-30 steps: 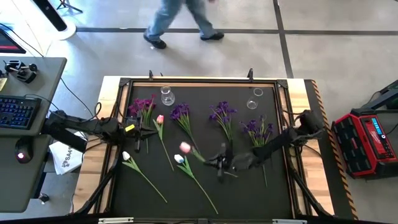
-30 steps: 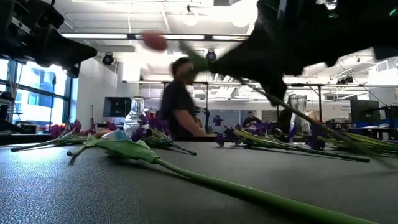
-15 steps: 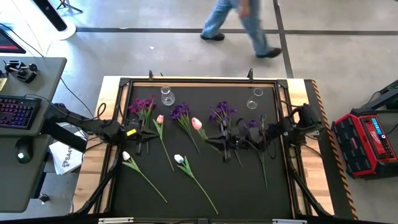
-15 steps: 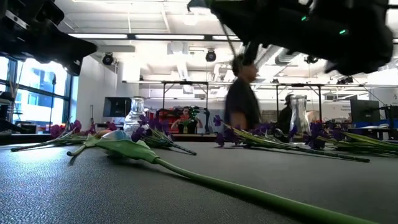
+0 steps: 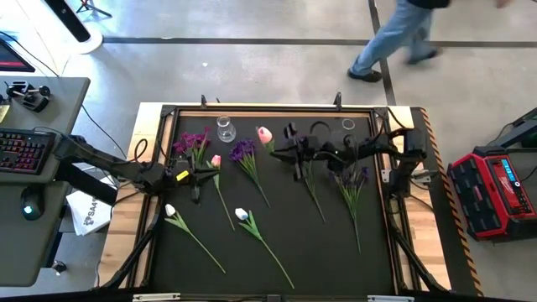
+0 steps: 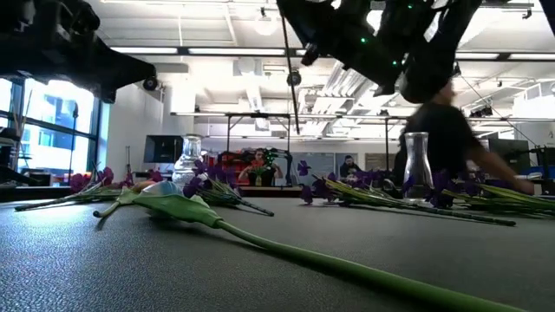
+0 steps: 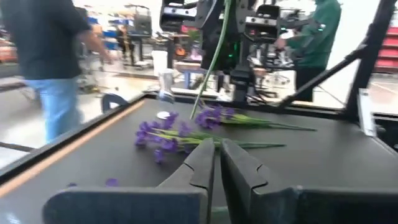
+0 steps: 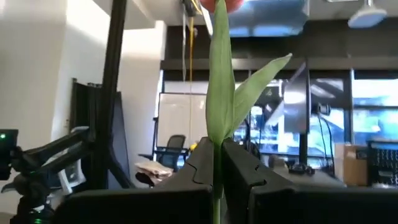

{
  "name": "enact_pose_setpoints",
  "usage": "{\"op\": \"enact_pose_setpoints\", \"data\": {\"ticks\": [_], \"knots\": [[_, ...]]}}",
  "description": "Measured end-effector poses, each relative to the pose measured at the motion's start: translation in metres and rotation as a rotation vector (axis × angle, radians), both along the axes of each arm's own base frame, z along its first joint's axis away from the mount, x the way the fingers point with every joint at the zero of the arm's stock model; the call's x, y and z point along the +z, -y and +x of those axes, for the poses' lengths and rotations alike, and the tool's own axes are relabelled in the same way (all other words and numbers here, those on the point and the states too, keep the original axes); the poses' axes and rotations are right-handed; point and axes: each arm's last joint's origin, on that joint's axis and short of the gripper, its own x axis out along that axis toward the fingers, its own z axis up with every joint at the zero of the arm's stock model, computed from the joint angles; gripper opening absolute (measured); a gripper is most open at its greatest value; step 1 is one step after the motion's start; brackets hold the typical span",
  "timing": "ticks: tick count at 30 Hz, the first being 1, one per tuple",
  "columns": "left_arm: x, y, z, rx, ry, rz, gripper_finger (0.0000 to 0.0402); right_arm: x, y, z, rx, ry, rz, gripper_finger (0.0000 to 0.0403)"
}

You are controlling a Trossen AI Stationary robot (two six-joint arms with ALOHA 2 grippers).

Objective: Sort flowers into vase by color
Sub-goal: Put the bottom pink flowers into the right transparent vase

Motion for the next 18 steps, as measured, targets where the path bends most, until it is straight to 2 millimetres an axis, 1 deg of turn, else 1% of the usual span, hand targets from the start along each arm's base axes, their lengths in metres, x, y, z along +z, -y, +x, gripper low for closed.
{"op": "enact_pose_setpoints", "data": {"ticks": [1, 3, 5, 7, 10, 13, 15, 18], "knots": [[0.0, -0.001, 0.001, 0.014, -0.002, 0.007, 0.003, 0.003, 0.004, -0.003, -0.01, 0.007, -0.004, 0.0], [-0.001, -0.004, 0.002, 0.037, -0.006, 0.01, 0.0042, 0.01, 0.012, -0.014, -0.03, 0.024, -0.015, 0.0], [-0.001, -0.007, 0.003, 0.053, -0.008, 0.003, 0.0053, 0.017, 0.017, -0.031, -0.069, 0.042, -0.014, 0.0], [-0.002, -0.009, 0.004, 0.068, -0.011, -0.012, 0.0061, 0.024, 0.02, -0.053, -0.143, 0.063, -0.01, 0.0], [-0.003, -0.011, 0.005, 0.082, -0.019, -0.014, 0.0068, 0.029, 0.02, -0.09, -0.323, 0.078, -0.016, 0.0], [-0.003, -0.012, 0.005, 0.092, -0.02, -0.015, 0.007, 0.03, 0.015, -0.125, -0.556, 0.092, -0.019, 0.0], [-0.002, -0.013, 0.005, 0.099, -0.008, -0.017, 0.0069, 0.031, 0.012, -0.146, -0.705, 0.131, 0.007, 0.0], [-0.002, -0.014, 0.005, 0.111, 0.0, -0.018, 0.0069, 0.033, 0.007, -0.169, -0.847, 0.197, 0.027, 0.0]]}}
